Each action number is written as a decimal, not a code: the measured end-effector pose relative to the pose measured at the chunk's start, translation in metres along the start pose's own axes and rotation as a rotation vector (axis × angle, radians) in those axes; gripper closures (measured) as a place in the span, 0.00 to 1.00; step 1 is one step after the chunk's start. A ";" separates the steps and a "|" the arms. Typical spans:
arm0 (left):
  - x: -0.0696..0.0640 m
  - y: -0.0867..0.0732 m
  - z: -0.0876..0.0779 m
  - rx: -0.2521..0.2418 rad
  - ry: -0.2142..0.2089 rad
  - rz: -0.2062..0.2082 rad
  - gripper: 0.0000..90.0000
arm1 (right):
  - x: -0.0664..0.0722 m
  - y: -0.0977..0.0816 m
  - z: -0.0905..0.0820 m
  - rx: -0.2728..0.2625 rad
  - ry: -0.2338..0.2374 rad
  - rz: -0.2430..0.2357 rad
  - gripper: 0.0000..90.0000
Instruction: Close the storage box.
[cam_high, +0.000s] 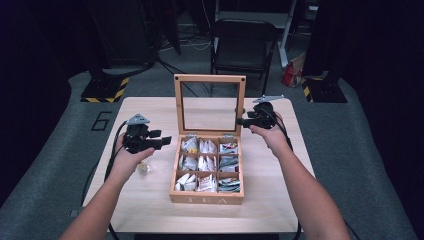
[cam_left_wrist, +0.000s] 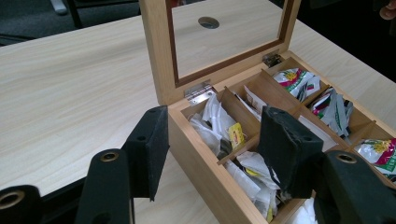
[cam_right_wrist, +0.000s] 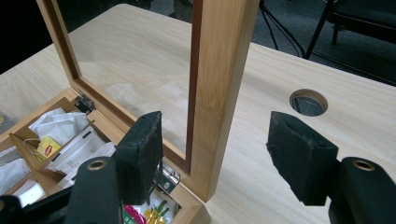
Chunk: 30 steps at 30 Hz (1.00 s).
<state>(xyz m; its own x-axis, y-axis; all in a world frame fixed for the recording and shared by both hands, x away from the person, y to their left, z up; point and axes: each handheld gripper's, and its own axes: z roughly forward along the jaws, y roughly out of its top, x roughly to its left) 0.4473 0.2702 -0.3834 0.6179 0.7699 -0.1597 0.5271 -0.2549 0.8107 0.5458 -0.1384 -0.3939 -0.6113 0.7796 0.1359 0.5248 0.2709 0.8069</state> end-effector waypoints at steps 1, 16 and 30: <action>0.000 0.000 0.000 0.000 0.000 0.000 0.48 | -0.001 0.001 0.001 0.000 0.001 -0.006 0.39; 0.002 -0.002 -0.001 0.003 -0.004 -0.003 0.48 | -0.001 0.005 0.016 -0.002 -0.003 -0.008 0.40; 0.006 -0.005 -0.003 0.007 0.001 -0.010 0.48 | 0.003 0.011 0.011 -0.078 0.060 0.002 0.44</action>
<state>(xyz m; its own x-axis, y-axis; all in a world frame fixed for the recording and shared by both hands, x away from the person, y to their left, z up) 0.4466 0.2775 -0.3863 0.6120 0.7731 -0.1670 0.5371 -0.2512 0.8053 0.5565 -0.1269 -0.3910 -0.6460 0.7441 0.1703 0.4797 0.2222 0.8488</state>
